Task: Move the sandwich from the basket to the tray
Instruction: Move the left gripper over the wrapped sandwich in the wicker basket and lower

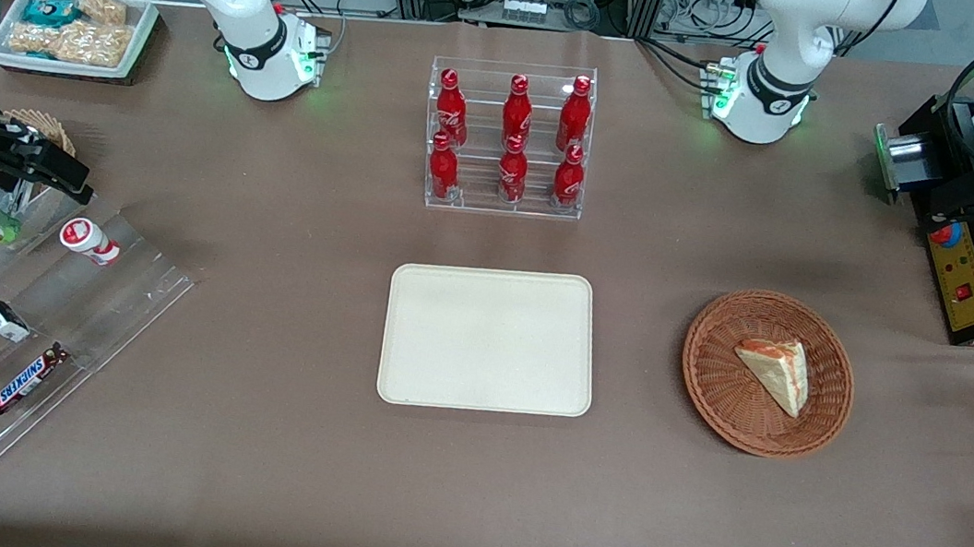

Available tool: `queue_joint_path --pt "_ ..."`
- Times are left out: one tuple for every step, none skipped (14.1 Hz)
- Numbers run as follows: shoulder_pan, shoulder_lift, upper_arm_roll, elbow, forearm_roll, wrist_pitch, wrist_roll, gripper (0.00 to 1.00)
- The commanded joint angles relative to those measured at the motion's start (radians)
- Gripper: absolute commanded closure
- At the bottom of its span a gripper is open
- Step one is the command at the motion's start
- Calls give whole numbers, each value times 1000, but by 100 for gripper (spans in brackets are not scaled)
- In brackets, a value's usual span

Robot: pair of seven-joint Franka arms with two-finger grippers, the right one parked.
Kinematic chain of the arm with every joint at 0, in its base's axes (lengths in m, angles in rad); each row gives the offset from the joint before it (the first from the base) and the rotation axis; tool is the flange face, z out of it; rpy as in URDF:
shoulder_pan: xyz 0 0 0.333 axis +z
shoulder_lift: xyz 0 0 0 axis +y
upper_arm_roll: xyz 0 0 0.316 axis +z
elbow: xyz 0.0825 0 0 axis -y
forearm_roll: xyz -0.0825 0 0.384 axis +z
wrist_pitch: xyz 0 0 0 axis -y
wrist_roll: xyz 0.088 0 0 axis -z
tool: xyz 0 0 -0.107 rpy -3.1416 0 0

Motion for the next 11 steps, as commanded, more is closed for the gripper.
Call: queue_joint_path --pt "15 5 -15 -2 -10 0 -13 0" --pt "14 5 -15 -3 -10 0 -13 0" --pt "14 6 -15 -4 -7 0 -11 0" --pt "14 11 -15 -6 -4 -2 -10 0" --pt "14 11 -17 -10 -2 -8 -10 0" --pt "12 11 -17 -13 -2 -14 -11 0" --pt "12 11 -17 -24 -1 -14 -13 0" --pt "12 11 -17 -33 5 -2 -17 0" --pt "17 12 -15 -44 13 12 -23 0" --pt "17 12 -15 -94 13 56 -25 0" --pt "15 9 -15 -155 18 113 -26 0"
